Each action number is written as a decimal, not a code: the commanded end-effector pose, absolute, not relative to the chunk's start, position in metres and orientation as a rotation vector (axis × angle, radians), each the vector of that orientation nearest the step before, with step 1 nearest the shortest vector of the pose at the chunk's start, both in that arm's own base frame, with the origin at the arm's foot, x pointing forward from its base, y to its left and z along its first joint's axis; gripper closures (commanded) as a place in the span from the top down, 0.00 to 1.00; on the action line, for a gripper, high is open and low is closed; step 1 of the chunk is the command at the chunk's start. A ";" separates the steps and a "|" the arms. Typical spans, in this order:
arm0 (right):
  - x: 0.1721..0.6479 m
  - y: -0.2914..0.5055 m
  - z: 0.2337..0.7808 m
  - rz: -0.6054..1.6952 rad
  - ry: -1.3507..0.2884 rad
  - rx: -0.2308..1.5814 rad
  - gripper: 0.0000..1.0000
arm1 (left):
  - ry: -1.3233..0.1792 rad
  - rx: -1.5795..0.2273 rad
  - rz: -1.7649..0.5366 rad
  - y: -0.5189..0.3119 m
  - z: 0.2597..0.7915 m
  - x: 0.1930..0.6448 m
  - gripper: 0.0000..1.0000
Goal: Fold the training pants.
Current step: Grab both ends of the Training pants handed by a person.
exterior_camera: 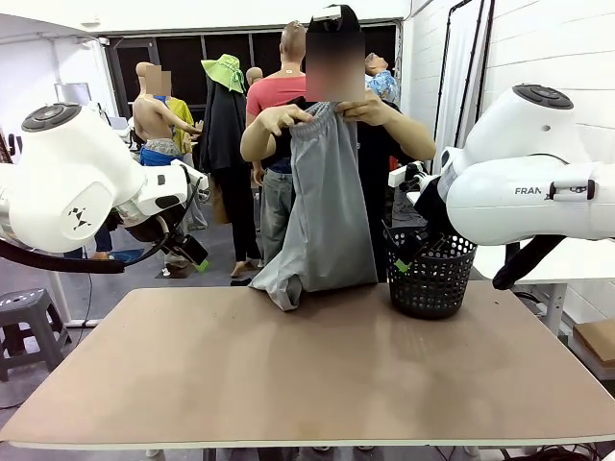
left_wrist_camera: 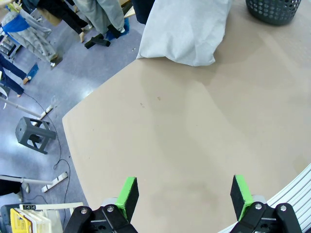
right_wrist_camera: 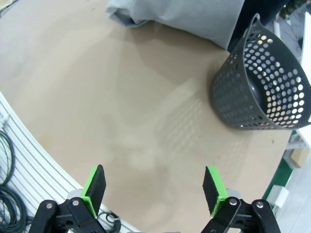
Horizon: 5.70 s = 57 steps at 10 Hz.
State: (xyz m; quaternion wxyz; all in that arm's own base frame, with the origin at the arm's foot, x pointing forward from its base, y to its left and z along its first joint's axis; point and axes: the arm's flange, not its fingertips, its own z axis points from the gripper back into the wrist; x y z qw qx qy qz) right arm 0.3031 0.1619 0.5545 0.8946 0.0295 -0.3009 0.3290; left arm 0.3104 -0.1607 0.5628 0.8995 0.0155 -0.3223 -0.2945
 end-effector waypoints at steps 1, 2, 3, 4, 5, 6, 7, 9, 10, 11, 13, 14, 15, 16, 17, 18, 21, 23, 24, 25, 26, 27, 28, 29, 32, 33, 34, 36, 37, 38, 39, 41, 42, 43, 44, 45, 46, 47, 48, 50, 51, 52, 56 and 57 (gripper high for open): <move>0.303 0.162 0.552 0.685 -0.624 0.063 1.00 | -0.668 0.034 -0.615 -0.160 0.564 0.311 1.00; 0.303 0.162 0.552 0.685 -0.624 0.063 1.00 | -0.668 0.034 -0.615 -0.160 0.564 0.311 1.00; 0.303 0.162 0.552 0.685 -0.624 0.063 1.00 | -0.668 0.034 -0.615 -0.160 0.564 0.311 1.00; 0.303 0.162 0.552 0.685 -0.624 0.063 1.00 | -0.668 0.034 -0.615 -0.160 0.564 0.311 1.00; 0.303 0.162 0.552 0.685 -0.624 0.063 1.00 | -0.668 0.034 -0.615 -0.160 0.564 0.311 1.00; 0.303 0.162 0.552 0.685 -0.624 0.063 1.00 | -0.668 0.034 -0.615 -0.160 0.564 0.311 1.00; 0.303 0.162 0.552 0.685 -0.624 0.063 1.00 | -0.668 0.034 -0.615 -0.160 0.564 0.311 1.00; 0.303 0.162 0.552 0.685 -0.624 0.063 1.00 | -0.668 0.034 -0.615 -0.160 0.564 0.311 1.00; 0.303 0.162 0.552 0.685 -0.624 0.063 1.00 | -0.668 0.034 -0.615 -0.160 0.564 0.311 1.00; 0.303 0.162 0.552 0.685 -0.624 0.063 1.00 | -0.668 0.034 -0.615 -0.160 0.564 0.311 1.00; 0.303 0.162 0.552 0.685 -0.624 0.063 1.00 | -0.668 0.034 -0.615 -0.160 0.564 0.311 1.00; 0.303 0.162 0.552 0.685 -0.624 0.063 1.00 | -0.668 0.034 -0.615 -0.160 0.564 0.311 1.00; 0.303 0.162 0.552 0.685 -0.624 0.063 1.00 | -0.668 0.034 -0.615 -0.160 0.564 0.311 1.00; 0.303 0.162 0.552 0.685 -0.624 0.063 1.00 | -0.668 0.034 -0.615 -0.160 0.564 0.311 1.00; 0.303 0.162 0.552 0.685 -0.624 0.063 1.00 | -0.668 0.034 -0.615 -0.160 0.564 0.311 1.00; 0.303 0.162 0.552 0.685 -0.624 0.063 1.00 | -0.668 0.034 -0.615 -0.160 0.564 0.311 1.00; 0.303 0.162 0.552 0.685 -0.624 0.063 1.00 | -0.668 0.034 -0.615 -0.160 0.564 0.311 1.00; 0.303 0.162 0.552 0.685 -0.624 0.063 1.00 | -0.668 0.034 -0.615 -0.160 0.564 0.311 1.00; 0.303 0.162 0.552 0.685 -0.624 0.063 1.00 | -0.668 0.034 -0.615 -0.160 0.564 0.311 1.00; 0.303 0.162 0.552 0.685 -0.624 0.063 1.00 | -0.668 0.034 -0.615 -0.160 0.564 0.311 1.00; 0.303 0.162 0.552 0.685 -0.624 0.063 1.00 | -0.668 0.034 -0.615 -0.160 0.564 0.311 1.00; 0.303 0.162 0.552 0.685 -0.624 0.063 1.00 | -0.668 0.034 -0.615 -0.160 0.564 0.311 1.00; 0.303 0.162 0.552 0.685 -0.624 0.063 1.00 | -0.668 0.034 -0.615 -0.160 0.564 0.311 1.00; 0.303 0.162 0.552 0.685 -0.624 0.063 1.00 | -0.668 0.034 -0.615 -0.160 0.564 0.311 1.00; 0.303 0.162 0.552 0.685 -0.624 0.063 1.00 | -0.668 0.034 -0.615 -0.160 0.564 0.311 1.00; 0.303 0.162 0.552 0.685 -0.624 0.063 1.00 | -0.668 0.034 -0.615 -0.160 0.564 0.311 1.00; 0.303 0.162 0.552 0.685 -0.624 0.063 1.00 | -0.668 0.034 -0.615 -0.160 0.564 0.311 1.00; 0.303 0.162 0.552 0.685 -0.624 0.063 1.00 | -0.668 0.034 -0.615 -0.160 0.564 0.311 1.00; 0.303 0.162 0.552 0.685 -0.624 0.063 1.00 | -0.668 0.034 -0.615 -0.160 0.564 0.311 1.00; 0.303 0.162 0.552 0.685 -0.624 0.063 1.00 | -0.668 0.034 -0.615 -0.160 0.564 0.311 1.00; 0.303 0.162 0.552 0.685 -0.624 0.063 1.00 | -0.668 0.034 -0.615 -0.160 0.564 0.311 1.00; 0.303 0.162 0.552 0.685 -0.624 0.063 1.00 | -0.668 0.034 -0.615 -0.160 0.564 0.311 1.00; 0.303 0.162 0.552 0.685 -0.624 0.063 1.00 | -0.668 0.034 -0.615 -0.160 0.564 0.311 1.00; 0.303 0.162 0.552 0.685 -0.624 0.063 1.00 | -0.668 0.034 -0.615 -0.160 0.564 0.311 1.00; 0.303 0.162 0.552 0.685 -0.624 0.063 1.00 | -0.668 0.034 -0.615 -0.160 0.564 0.311 1.00; 0.303 0.162 0.552 0.685 -0.624 0.063 1.00 | -0.668 0.034 -0.615 -0.160 0.564 0.311 1.00; 0.303 0.162 0.552 0.685 -0.624 0.063 1.00 | -0.668 0.034 -0.615 -0.160 0.564 0.311 1.00; 0.303 0.162 0.552 0.685 -0.624 0.063 1.00 | -0.668 0.034 -0.615 -0.160 0.564 0.311 1.00; 0.303 0.162 0.552 0.685 -0.624 0.063 1.00 | -0.668 0.034 -0.615 -0.160 0.564 0.311 1.00; 0.303 0.162 0.552 0.685 -0.624 0.063 1.00 | -0.668 0.034 -0.615 -0.160 0.564 0.311 1.00; 0.303 0.162 0.552 0.685 -0.624 0.063 1.00 | -0.668 0.034 -0.615 -0.160 0.564 0.311 1.00; 0.303 0.162 0.552 0.685 -0.624 0.063 1.00 | -0.668 0.034 -0.615 -0.160 0.564 0.311 1.00; 0.303 0.162 0.552 0.685 -0.624 0.063 1.00 | -0.668 0.034 -0.615 -0.160 0.564 0.311 1.00; 0.303 0.162 0.552 0.685 -0.624 0.063 1.00 | -0.668 0.034 -0.615 -0.160 0.564 0.311 1.00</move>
